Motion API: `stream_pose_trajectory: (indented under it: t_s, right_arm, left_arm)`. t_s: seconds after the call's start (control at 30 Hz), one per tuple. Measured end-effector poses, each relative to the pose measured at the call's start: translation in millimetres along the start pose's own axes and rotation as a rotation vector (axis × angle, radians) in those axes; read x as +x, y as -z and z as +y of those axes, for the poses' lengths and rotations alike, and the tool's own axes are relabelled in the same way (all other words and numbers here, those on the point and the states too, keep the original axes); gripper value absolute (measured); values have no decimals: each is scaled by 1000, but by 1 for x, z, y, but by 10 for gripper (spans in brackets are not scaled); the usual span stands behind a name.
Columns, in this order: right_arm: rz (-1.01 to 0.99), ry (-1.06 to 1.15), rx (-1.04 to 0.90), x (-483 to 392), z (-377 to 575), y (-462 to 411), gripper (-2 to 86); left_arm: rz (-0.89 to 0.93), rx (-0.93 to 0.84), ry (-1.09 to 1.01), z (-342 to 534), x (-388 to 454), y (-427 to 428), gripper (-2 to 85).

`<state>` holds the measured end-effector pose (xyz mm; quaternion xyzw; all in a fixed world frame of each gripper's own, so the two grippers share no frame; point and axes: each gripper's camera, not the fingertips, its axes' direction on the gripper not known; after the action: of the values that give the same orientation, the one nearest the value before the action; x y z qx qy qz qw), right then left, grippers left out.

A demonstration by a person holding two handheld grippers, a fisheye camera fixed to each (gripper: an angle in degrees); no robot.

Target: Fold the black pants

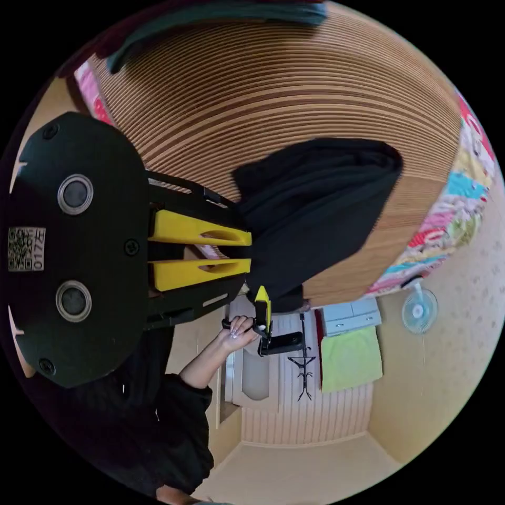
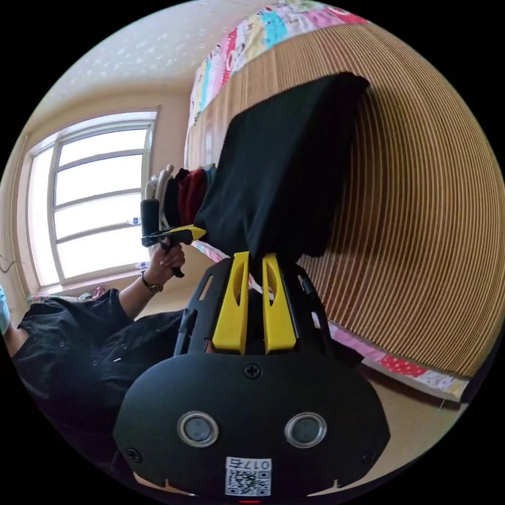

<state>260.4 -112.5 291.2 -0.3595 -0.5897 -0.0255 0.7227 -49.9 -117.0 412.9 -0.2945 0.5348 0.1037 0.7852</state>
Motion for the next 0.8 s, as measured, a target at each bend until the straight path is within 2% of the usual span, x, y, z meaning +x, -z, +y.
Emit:
stream_pose_trajectory:
  t_s: [0.07, 0.17, 0.23, 0.33, 0.47, 0.53, 0.67, 0.8]
  right_arm:
    - [36, -108, -65, 24, 18, -20, 99]
    - [8, -138, -19, 35, 15, -8, 139]
    - [-17, -137, 21, 40, -2, 6, 149]
    - [-26, -129, 88, 46, -43, 30, 167]
    - [-14, -127, 95, 50, -102, 38, 173]
    - [1, -120, 57, 49, -119, 33, 167]
    - [-220, -171, 74, 60, -122, 18, 146]
    - [-433, -277, 120, 79, -93, 10, 132]
  left_arm:
    - [-20, -32, 71, 12, -21, -15, 78]
    - [73, 73, 153, 9, -48, -4, 127]
    - [88, 165, 176, -15, -63, 13, 152]
    - [45, 177, 161, -67, -79, 20, 182]
    - [-18, 121, 137, -130, -96, 10, 187]
    - [-17, 81, 84, -155, -100, 0, 153]
    - [-3, 55, 66, -166, -93, -14, 140]
    - [49, 108, 222, -151, -92, -27, 110]
